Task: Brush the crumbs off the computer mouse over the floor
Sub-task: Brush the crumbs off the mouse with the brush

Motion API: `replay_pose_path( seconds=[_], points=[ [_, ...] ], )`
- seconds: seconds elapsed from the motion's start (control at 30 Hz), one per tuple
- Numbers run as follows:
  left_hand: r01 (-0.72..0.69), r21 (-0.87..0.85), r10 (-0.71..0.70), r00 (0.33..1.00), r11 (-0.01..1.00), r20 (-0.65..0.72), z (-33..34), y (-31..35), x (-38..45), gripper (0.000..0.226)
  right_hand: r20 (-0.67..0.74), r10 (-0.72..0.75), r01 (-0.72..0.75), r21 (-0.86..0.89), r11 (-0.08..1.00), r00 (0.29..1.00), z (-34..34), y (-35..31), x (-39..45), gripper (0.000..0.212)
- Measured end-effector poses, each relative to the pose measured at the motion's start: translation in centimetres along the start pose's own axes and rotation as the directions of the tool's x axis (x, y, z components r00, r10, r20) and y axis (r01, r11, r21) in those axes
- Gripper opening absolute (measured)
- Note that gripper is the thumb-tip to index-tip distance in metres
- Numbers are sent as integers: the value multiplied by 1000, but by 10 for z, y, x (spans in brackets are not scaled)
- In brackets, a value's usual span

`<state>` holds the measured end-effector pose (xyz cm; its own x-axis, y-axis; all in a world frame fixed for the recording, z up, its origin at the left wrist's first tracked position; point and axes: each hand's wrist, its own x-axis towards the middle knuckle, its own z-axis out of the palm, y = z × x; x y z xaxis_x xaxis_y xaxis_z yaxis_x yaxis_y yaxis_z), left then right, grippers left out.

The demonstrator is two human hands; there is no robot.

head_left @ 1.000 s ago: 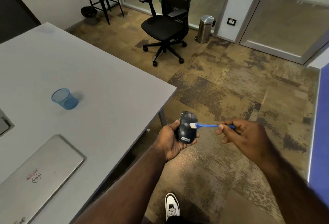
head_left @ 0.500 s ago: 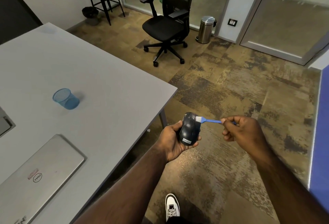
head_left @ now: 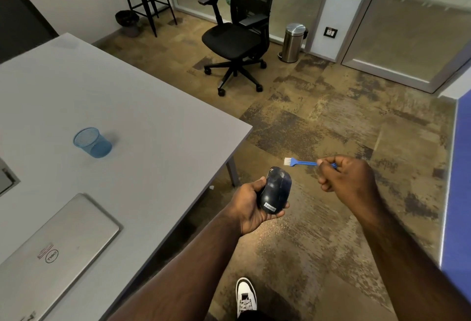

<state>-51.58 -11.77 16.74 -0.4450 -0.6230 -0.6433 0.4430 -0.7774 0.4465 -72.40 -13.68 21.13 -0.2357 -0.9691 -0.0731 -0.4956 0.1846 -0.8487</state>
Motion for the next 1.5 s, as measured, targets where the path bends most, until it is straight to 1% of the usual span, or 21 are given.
replay_pose_path(
  seconds=[0.13,0.17,0.23,0.3,0.37,0.43,0.47,0.53,0.6,0.67,0.73,0.83,0.87,0.9,0.97,1.03,1.07,1.17,1.2,1.33,1.5],
  points=[
    [-12,30,13,999,999,-29,2,0,1,38,249,-37,29,39,999,968,3,-6,-8,12],
    [-14,37,15,999,999,-34,2,0,1,38,235,-32,33,0,999,971,5,-5,-8,12],
    [-10,47,11,999,999,-37,1,-1,1,36,92,-9,16,-74,997,996,5,-3,-2,11],
    [-5,47,7,999,999,-40,0,-1,0,34,23,-3,5,-66,998,1000,1,-3,3,11],
    [-12,58,15,999,998,-42,0,0,0,34,112,-25,24,12,1000,993,-1,-7,3,10],
    [-17,75,21,999,997,-41,2,0,-1,34,213,-51,51,5,999,976,2,-10,-2,10],
    [-18,80,22,999,997,-42,2,0,-1,35,207,-47,54,-32,998,977,4,-10,-2,11],
    [-18,90,21,999,996,-43,2,-1,-2,34,94,-29,40,-117,992,995,7,-10,3,12],
    [-16,94,20,999,995,-40,1,-1,-2,33,25,-9,11,-106,994,1000,5,-12,8,13],
    [-21,98,25,999,995,-40,2,-1,-2,33,102,9,-11,20,1000,995,4,-16,8,12],
    [-28,110,33,999,994,-39,3,0,-1,34,186,-7,4,12,1000,983,8,-18,4,11],
    [-16,103,21,999,995,-45,2,-1,-2,35,66,-24,34,-158,987,998,9,-13,8,13],
    [-14,95,18,999,995,-47,2,-1,-2,35,28,-30,34,-154,987,999,6,-12,9,13],
    [-15,89,20,999,996,-49,1,-1,-2,34,30,-29,32,-98,995,999,3,-12,10,13],
    [-25,78,29,998,997,-58,1,0,-1,34,150,-29,26,22,999,988,-3,-13,7,12],
    [-28,70,33,997,997,-67,2,2,-1,35,276,-43,43,6,999,960,-2,-13,0,11],
    [-28,68,33,997,997,-68,2,2,-1,36,267,-33,42,-29,999,963,-1,-11,-1,11],
    [-21,61,25,998,998,-58,2,1,-2,35,67,15,-8,-105,994,998,-3,-5,5,12],
    [-21,52,24,998,998,-53,2,0,-2,34,48,16,-12,-96,995,999,-5,-5,5,12],
    [-16,35,18,999,999,-48,4,1,-3,38,249,-18,21,-9,1000,968,-5,-9,-3,10],
    [-9,11,9,999,1000,-34,2,0,-4,39,43,51,-47,-102,994,998,-5,-3,8,13]
  ],
)
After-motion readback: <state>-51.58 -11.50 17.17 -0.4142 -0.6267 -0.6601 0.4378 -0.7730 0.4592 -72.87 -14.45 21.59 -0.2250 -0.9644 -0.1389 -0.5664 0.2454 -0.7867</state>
